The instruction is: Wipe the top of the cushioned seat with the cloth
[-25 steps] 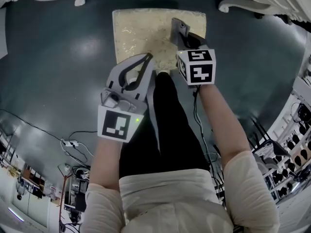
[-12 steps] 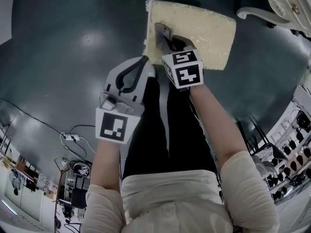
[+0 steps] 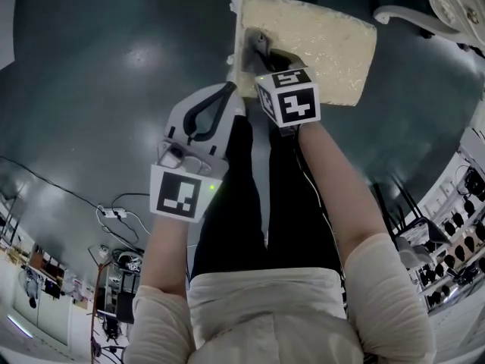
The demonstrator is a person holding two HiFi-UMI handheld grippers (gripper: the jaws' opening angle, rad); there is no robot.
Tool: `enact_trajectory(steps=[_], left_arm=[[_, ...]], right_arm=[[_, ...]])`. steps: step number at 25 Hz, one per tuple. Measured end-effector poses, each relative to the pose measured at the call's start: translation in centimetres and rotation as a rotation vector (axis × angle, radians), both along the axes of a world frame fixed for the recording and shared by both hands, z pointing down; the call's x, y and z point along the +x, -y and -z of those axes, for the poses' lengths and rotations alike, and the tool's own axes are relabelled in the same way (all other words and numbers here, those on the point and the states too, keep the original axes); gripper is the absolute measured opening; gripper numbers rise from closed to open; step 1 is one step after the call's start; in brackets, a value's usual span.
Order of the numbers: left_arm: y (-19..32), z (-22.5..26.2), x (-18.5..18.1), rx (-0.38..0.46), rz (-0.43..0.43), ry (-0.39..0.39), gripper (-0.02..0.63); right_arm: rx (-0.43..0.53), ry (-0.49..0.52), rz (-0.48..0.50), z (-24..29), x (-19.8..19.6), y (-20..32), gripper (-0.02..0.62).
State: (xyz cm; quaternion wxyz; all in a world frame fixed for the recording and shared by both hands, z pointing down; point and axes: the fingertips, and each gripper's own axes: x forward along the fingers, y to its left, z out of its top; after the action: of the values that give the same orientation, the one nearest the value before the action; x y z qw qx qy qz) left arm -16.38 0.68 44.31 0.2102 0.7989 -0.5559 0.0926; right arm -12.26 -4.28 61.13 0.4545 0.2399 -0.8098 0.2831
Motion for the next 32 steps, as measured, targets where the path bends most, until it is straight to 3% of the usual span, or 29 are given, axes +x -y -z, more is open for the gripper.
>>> enact_trajectory(steps=[16,32], left_arm=[[1.6,-0.9,4.5,-0.033,0.003,-0.002,0.002],[4.9,-1.4,12.8,-0.046,-0.034,0.002,0.002]], right_arm=[[-0.040,0.030,-0.028,0.0,5.3,1.7,0.028],[-0.067,0.032,-0.036,-0.1,13.6,4.9,0.028]])
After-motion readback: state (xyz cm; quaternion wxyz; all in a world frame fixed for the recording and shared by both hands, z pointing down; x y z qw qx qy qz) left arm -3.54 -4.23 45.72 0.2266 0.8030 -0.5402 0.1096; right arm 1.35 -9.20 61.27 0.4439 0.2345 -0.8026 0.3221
